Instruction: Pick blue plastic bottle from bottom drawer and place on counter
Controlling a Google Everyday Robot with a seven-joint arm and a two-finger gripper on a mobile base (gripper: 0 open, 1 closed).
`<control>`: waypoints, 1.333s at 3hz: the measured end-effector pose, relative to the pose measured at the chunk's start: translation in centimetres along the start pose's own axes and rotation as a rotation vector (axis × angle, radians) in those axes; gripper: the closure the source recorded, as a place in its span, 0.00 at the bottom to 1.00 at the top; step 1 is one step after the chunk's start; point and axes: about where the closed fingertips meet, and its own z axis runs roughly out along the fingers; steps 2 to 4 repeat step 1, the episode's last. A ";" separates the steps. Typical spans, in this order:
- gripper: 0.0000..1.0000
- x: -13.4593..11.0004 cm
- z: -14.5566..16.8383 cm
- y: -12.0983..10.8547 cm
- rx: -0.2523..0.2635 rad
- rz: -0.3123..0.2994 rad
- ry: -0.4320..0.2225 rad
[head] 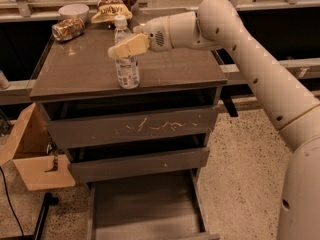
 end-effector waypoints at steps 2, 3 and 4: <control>0.00 0.0 0.0 0.0 0.000 0.000 0.000; 0.00 0.0 0.0 0.0 0.000 0.000 0.000; 0.00 0.0 0.0 0.0 0.000 0.000 0.000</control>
Offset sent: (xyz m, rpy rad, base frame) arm 0.0000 0.0000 0.0000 0.0000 0.0000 0.0000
